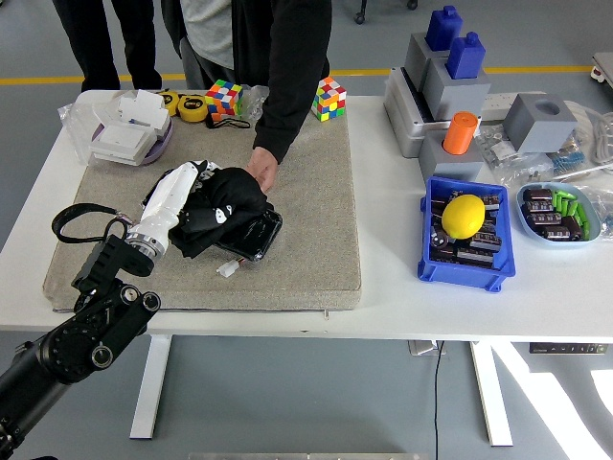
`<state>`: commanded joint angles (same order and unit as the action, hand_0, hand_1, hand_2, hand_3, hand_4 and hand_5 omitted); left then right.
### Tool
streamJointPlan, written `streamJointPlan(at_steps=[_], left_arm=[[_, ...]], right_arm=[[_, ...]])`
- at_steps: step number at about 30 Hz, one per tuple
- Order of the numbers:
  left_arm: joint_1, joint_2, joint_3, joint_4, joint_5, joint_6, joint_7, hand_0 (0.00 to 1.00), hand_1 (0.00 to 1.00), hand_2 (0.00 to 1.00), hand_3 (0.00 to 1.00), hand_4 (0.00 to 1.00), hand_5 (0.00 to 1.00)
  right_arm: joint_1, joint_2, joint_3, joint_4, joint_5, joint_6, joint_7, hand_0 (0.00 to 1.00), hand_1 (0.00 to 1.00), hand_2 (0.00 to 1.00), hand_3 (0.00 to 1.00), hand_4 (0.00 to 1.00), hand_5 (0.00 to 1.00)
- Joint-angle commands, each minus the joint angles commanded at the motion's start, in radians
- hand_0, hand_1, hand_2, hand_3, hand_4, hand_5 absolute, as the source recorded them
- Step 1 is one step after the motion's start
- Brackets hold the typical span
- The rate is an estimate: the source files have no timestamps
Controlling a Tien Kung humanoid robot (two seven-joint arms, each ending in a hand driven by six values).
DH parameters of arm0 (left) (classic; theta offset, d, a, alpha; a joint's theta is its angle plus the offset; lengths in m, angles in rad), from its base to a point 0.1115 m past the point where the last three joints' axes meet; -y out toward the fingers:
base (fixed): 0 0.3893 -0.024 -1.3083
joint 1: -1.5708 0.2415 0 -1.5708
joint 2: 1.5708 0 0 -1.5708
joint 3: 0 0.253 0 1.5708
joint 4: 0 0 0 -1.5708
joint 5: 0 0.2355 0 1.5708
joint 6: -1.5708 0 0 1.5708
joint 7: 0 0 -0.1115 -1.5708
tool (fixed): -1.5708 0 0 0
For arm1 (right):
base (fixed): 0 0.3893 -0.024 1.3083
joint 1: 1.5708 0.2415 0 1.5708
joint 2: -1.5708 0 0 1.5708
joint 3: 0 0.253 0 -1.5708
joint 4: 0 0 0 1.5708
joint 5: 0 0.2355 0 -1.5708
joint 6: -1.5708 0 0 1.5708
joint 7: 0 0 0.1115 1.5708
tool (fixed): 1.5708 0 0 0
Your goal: Pick the rag up,wipe the panel,place it on the desk
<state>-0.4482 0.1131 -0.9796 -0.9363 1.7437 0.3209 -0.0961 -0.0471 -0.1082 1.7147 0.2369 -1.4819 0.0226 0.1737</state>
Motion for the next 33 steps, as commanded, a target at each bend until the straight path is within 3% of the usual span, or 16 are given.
streamJointPlan(at_steps=[9,16,27,33], left_arm=[[0.004,-0.013,0.091,-0.051,-0.025,0.001,0.002,0.237,0.226,0.272,0.551,0.670,0.002],[0.001,-0.020,0.103,-0.054,-0.025,0.004,0.001,0.236,0.225,0.272,0.551,0.670,0.002],[-0.020,-0.028,0.030,0.036,-0.015,0.026,-0.023,0.236,0.225,0.272,0.551,0.670,0.002],[-0.043,-0.028,-0.037,0.116,-0.033,0.075,-0.079,0.236,0.224,0.271,0.551,0.670,0.002]], right_arm=[[-0.001,0.000,-0.001,0.000,0.002,0.000,0.000,0.542,0.562,0.493,0.523,0.899,0.366],[-0.001,0.001,-0.005,0.002,0.004,0.000,0.000,0.539,0.562,0.493,0.523,0.899,0.366],[-0.001,0.001,-0.005,0.002,0.006,0.000,0.001,0.540,0.562,0.493,0.522,0.899,0.367],[0.000,0.001,-0.007,0.001,0.006,0.000,0.000,0.540,0.562,0.493,0.523,0.900,0.366]])
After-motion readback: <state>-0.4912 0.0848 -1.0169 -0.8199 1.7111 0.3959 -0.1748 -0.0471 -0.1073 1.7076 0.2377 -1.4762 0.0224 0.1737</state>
